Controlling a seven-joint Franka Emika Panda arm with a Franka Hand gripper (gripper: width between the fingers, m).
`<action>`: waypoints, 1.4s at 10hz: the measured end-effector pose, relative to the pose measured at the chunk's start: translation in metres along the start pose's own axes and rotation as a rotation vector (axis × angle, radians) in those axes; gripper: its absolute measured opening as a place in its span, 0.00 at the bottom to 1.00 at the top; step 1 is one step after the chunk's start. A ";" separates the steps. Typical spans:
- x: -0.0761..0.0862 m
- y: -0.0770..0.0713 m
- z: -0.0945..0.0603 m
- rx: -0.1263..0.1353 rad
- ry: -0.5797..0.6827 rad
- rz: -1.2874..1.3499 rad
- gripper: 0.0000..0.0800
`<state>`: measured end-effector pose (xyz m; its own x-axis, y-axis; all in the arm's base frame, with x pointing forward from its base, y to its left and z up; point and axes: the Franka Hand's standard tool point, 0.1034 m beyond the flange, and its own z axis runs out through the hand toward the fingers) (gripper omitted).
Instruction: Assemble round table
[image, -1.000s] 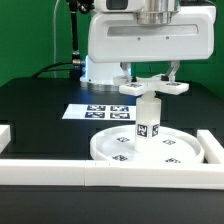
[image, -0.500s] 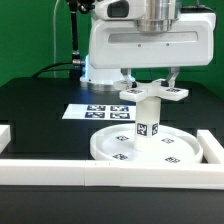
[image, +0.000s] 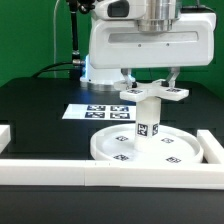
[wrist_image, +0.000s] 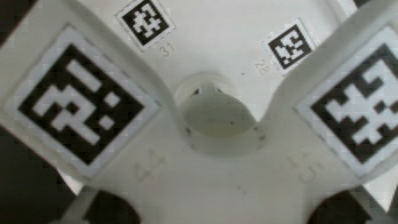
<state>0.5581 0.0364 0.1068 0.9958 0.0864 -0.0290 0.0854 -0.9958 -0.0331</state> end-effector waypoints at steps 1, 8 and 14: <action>0.000 0.000 0.000 0.000 0.000 0.000 0.56; 0.002 0.000 0.000 0.011 0.017 0.209 0.56; 0.006 0.000 0.000 0.093 0.067 0.932 0.56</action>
Offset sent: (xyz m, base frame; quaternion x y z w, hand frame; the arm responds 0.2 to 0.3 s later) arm 0.0000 0.0000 0.0000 0.0000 0.0000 0.0000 1.0000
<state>0.5641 0.0365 0.1063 0.6616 -0.7494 -0.0265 -0.7473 -0.6561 -0.1050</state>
